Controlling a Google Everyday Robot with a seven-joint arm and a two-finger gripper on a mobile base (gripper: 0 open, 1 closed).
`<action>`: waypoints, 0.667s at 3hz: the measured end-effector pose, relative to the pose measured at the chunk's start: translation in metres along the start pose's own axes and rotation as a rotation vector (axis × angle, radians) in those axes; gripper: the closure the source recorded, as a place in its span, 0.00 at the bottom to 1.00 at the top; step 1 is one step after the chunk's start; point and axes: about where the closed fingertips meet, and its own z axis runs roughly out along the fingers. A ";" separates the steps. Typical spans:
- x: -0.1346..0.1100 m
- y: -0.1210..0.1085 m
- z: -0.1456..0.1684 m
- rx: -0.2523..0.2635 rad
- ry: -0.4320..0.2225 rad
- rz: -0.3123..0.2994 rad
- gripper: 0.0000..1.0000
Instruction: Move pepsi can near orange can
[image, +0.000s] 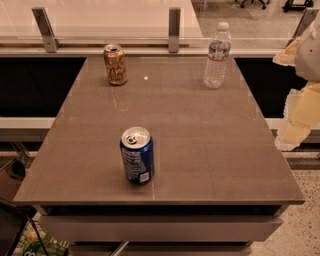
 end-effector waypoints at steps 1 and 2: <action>0.000 0.000 0.000 0.000 0.000 0.000 0.00; -0.002 0.000 0.001 -0.006 -0.057 -0.002 0.00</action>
Offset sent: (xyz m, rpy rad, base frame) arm 0.0025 0.0033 -0.0069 0.1467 -0.0082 0.0526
